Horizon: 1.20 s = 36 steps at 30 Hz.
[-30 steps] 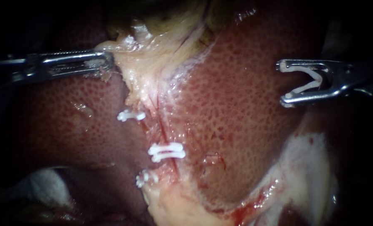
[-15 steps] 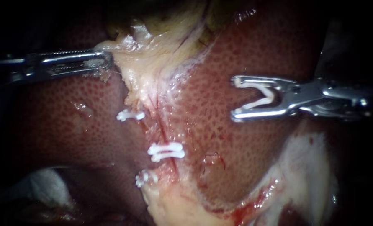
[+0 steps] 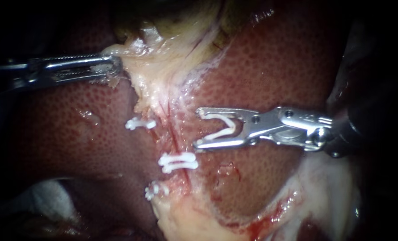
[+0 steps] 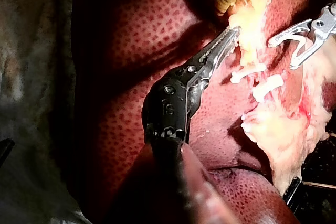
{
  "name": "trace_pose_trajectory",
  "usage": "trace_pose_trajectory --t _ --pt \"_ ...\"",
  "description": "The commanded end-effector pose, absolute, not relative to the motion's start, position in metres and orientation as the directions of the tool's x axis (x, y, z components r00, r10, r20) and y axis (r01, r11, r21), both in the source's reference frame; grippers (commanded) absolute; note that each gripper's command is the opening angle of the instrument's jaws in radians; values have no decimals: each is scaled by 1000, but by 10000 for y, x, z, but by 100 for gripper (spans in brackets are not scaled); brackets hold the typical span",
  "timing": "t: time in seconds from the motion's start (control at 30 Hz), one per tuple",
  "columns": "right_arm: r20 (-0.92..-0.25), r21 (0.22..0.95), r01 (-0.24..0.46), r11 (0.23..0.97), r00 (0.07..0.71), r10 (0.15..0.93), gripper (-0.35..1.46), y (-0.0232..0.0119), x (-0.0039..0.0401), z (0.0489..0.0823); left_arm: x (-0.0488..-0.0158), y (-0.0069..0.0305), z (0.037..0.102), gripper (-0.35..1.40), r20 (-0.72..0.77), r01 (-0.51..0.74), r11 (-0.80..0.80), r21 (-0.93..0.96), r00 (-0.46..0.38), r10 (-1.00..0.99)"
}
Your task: Clipping third clip right tube
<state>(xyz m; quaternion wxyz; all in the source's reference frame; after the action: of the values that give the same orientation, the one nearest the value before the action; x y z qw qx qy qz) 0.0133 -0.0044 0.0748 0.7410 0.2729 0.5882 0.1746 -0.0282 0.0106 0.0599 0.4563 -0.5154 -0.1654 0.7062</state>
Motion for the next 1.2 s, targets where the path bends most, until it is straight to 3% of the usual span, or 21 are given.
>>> trace_pose_trajectory --t 0.03,0.3,0.67,1.2 --pt "-774 613 63 788 248 583 50 -44 136 750 -282 106 598 -35 -577 -475 -529 -703 -52 815" --pt "-763 622 59 781 268 588 50 -46 157 763 -284 106 597 -35 -578 -479 -527 -702 -51 815" --pt "-729 671 115 733 287 622 50 -52 181 772 -288 104 596 -35 -577 -475 -529 -704 -52 815" --pt "-656 755 210 621 258 710 49 -64 191 745 -287 105 599 -35 -578 -474 -529 -704 -52 815"
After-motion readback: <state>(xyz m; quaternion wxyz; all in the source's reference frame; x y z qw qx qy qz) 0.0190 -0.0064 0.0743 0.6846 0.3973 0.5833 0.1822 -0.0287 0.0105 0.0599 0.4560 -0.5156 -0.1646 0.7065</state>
